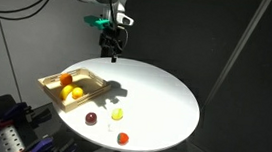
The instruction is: Put the lemon in the box.
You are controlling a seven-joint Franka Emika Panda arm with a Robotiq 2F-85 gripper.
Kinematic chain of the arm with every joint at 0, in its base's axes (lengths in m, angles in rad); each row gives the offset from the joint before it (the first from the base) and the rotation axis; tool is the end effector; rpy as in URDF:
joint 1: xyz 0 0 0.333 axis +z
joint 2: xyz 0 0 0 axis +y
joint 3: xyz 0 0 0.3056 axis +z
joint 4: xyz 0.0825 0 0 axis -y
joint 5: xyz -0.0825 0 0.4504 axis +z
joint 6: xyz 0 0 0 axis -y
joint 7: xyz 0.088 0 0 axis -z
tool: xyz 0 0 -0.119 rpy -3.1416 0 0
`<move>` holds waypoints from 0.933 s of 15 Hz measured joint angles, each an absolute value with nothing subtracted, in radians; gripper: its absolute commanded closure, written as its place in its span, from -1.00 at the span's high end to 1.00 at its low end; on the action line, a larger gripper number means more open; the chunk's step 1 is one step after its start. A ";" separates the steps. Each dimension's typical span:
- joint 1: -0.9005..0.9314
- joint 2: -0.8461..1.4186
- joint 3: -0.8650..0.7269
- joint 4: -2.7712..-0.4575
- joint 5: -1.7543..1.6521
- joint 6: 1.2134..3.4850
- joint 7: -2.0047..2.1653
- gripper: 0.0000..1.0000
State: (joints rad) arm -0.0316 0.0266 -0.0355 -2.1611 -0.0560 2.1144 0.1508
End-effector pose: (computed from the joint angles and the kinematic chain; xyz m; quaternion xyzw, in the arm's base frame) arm 0.5833 -0.0424 0.3180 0.9947 -0.0934 -0.0356 0.0254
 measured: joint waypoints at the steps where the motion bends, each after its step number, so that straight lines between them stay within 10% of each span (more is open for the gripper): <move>1: -0.037 0.030 -0.041 -2.162 -0.056 2.114 0.151 1.00; 14: -0.056 0.154 -0.065 -2.173 -0.056 2.269 0.135 1.00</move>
